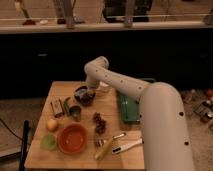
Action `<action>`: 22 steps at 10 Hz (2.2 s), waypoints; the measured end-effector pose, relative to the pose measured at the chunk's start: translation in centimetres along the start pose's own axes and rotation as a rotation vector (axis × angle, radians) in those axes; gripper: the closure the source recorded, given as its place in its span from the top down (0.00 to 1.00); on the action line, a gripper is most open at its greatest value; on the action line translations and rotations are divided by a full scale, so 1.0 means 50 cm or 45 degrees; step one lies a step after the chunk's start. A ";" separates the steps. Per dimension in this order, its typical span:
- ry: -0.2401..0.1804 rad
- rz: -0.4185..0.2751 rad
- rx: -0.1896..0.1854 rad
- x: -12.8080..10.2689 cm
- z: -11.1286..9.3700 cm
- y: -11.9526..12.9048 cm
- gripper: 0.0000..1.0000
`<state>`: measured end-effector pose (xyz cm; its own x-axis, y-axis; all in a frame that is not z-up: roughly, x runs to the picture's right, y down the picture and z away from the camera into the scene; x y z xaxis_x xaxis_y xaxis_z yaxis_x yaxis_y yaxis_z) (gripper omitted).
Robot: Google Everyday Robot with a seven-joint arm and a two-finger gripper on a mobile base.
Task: Wipe purple bowl with towel
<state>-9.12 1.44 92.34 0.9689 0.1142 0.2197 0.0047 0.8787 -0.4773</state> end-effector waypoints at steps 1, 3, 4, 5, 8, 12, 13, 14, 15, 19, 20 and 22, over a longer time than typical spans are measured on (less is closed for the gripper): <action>0.001 -0.001 0.001 0.001 0.008 -0.009 0.01; -0.007 -0.009 -0.001 -0.004 0.019 -0.019 0.01; -0.017 -0.022 -0.008 -0.013 0.028 -0.023 0.01; -0.026 -0.038 -0.017 -0.025 0.034 -0.022 0.01; -0.058 -0.101 -0.053 -0.062 0.044 0.000 0.01; -0.074 -0.148 -0.072 -0.074 0.005 0.053 0.01; -0.070 -0.152 -0.076 -0.069 -0.008 0.070 0.01; -0.062 -0.155 -0.081 -0.061 -0.020 0.084 0.01; -0.046 -0.153 -0.087 -0.049 -0.028 0.094 0.01; 0.030 -0.114 -0.081 0.017 -0.054 0.101 0.01; 0.049 -0.105 -0.070 0.028 -0.056 0.090 0.01; 0.077 -0.082 -0.048 0.048 -0.053 0.062 0.01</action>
<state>-6.11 3.22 89.15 0.9795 0.0285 0.1995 0.0758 0.8653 -0.4954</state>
